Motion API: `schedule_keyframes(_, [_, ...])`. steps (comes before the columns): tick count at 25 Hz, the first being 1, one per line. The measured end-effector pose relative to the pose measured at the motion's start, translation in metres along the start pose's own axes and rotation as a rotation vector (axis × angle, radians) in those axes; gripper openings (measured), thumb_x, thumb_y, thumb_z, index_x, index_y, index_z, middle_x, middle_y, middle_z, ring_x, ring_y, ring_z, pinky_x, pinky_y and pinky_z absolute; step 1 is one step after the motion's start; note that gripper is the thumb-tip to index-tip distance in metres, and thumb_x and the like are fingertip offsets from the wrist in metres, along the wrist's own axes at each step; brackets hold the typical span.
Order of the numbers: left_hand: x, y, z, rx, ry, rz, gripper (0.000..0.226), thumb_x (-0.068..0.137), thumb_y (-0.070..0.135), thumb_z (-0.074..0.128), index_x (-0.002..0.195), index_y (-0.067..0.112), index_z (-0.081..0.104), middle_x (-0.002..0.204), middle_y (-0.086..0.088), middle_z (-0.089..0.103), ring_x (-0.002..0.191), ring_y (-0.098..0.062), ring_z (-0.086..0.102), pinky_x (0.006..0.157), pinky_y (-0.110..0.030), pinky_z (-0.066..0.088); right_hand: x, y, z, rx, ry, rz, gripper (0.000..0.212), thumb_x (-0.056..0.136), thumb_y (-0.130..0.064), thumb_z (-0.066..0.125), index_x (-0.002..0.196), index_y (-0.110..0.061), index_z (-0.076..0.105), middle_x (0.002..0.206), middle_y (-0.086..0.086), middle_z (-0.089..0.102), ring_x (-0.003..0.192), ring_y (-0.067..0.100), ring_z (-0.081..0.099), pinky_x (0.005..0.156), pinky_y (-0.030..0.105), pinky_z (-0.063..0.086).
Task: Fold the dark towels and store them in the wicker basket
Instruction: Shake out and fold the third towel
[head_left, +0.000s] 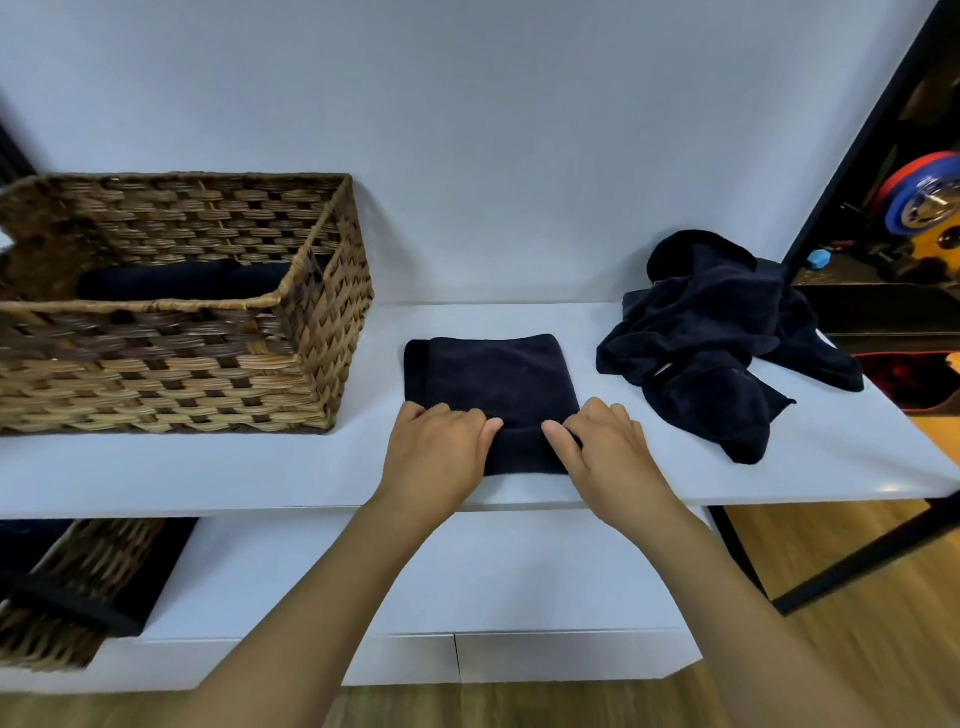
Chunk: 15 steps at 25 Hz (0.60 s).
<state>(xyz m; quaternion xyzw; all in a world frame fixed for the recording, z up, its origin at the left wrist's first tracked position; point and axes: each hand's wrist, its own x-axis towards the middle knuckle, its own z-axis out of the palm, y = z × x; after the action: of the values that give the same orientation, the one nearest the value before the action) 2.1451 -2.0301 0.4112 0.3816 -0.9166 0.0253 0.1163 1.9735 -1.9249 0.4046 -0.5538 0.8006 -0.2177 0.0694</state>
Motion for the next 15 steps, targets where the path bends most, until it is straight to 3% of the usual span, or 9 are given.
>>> schedule_keyframes(2, [0.009,0.006,-0.006,0.045,-0.036,-0.080,0.051,0.107,0.044,0.017,0.093,0.024,0.062,0.094,0.007,0.059,0.097,-0.020,0.051,0.088,-0.035,0.034,0.011,-0.009,-0.006,-0.060,-0.092,0.100,0.055,0.105,-0.052,0.028,0.068,-0.015,0.044,0.073,-0.001,0.048,0.071,0.021,0.044,0.088,0.041,0.041])
schedule_keyframes(4, [0.012,0.009,-0.005,0.044,0.040,-0.122,0.034,0.107,0.041,0.032,0.101,0.022,0.060,0.104,0.004,0.054,0.101,-0.021,0.049,0.086,-0.036,0.034,0.025,-0.016,-0.011,-0.099,-0.170,0.196,0.057,0.104,-0.055,0.029,0.066,-0.014,0.041,0.064,0.000,0.048,0.061,0.022,0.045,0.077,0.038,0.041])
schedule_keyframes(6, [0.006,0.013,-0.001,0.016,0.245,-0.031,0.015,0.100,0.035,0.056,0.098,0.020,0.058,0.095,0.003,0.056,0.089,-0.022,0.052,0.077,-0.035,0.036,0.032,-0.020,-0.014,-0.129,-0.193,0.251,0.055,0.103,-0.056,0.032,0.070,-0.014,0.043,0.066,0.000,0.051,0.063,0.022,0.048,0.068,0.036,0.037])
schedule_keyframes(8, [-0.010,0.013,0.015,-0.106,0.305,0.110,0.022,0.091,0.038,0.066,0.099,0.018,0.063,0.093,0.004,0.060,0.087,-0.021,0.055,0.077,-0.034,0.041,0.035,-0.022,-0.013,-0.132,-0.163,0.282,0.046,0.103,-0.055,0.037,0.082,-0.015,0.044,0.074,-0.001,0.054,0.072,0.024,0.054,0.068,0.036,0.038])
schedule_keyframes(10, [-0.017,0.006,0.022,-0.213,0.215,0.149,0.039,0.085,0.046,0.072,0.111,0.018,0.066,0.101,0.006,0.063,0.094,-0.019,0.056,0.084,-0.032,0.045,0.033,-0.023,-0.004,-0.216,0.043,0.145,0.032,0.103,-0.046,0.046,0.095,-0.015,0.045,0.087,0.001,0.057,0.081,0.028,0.054,0.071,0.038,0.040])
schedule_keyframes(13, [-0.004,-0.006,0.013,-0.193,0.132,0.187,0.038,0.088,0.042,0.071,0.117,0.018,0.067,0.101,0.007,0.066,0.095,-0.020,0.056,0.082,-0.027,0.038,0.020,-0.011,0.020,-0.274,0.408,-0.236,0.025,0.101,-0.029,0.051,0.086,-0.011,0.059,0.090,0.006,0.053,0.077,0.027,0.047,0.065,0.041,0.044])
schedule_keyframes(15, [0.002,-0.006,0.000,-0.209,0.056,0.197,0.034,0.095,0.046,0.062,0.119,0.022,0.065,0.103,0.009,0.064,0.098,-0.016,0.052,0.085,-0.026,0.032,0.006,0.007,0.027,-0.178,0.402,-0.320,0.035,0.099,-0.040,0.046,0.100,-0.012,0.067,0.100,0.004,0.054,0.086,0.024,0.047,0.075,0.042,0.046])
